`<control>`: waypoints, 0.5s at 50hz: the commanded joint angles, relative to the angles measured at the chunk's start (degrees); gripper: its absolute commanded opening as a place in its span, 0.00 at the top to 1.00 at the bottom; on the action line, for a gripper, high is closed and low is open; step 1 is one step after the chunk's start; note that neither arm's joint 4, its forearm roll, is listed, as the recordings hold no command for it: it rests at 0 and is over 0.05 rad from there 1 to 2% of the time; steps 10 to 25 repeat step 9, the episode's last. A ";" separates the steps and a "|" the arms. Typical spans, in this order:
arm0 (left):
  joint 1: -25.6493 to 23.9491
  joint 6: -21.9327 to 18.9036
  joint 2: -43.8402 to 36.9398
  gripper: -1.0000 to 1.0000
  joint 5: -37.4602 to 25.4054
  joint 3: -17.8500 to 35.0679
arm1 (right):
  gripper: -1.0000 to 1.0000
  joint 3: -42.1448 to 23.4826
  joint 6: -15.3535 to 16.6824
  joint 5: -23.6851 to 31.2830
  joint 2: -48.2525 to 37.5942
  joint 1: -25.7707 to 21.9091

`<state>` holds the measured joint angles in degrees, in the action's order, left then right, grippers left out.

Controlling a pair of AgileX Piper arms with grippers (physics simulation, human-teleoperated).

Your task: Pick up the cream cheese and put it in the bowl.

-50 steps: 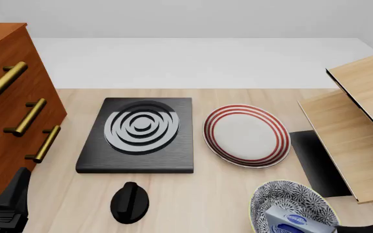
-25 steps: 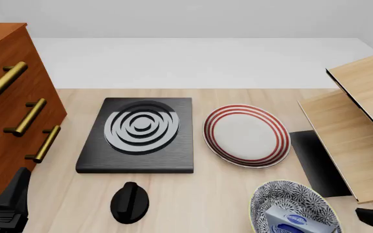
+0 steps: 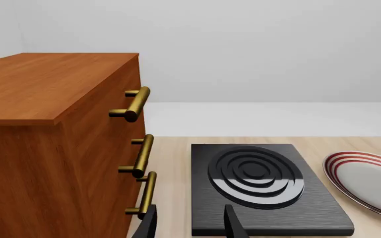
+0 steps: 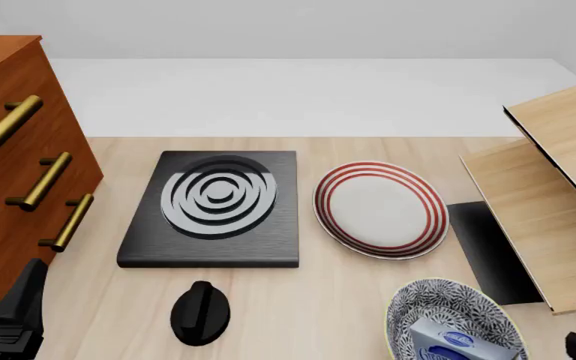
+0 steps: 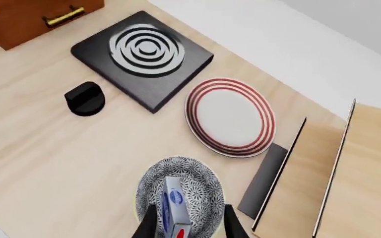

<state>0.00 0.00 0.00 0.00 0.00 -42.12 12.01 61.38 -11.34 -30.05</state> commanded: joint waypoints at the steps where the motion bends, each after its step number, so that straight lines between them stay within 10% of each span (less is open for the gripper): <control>1: 0.00 0.00 0.00 0.00 0.00 0.00 | 0.00 -7.09 -2.24 -0.33 0.52 -1.65; 25: 0.00 0.00 0.00 0.00 0.00 0.00 | 0.00 -10.73 -3.52 -0.58 2.60 -1.91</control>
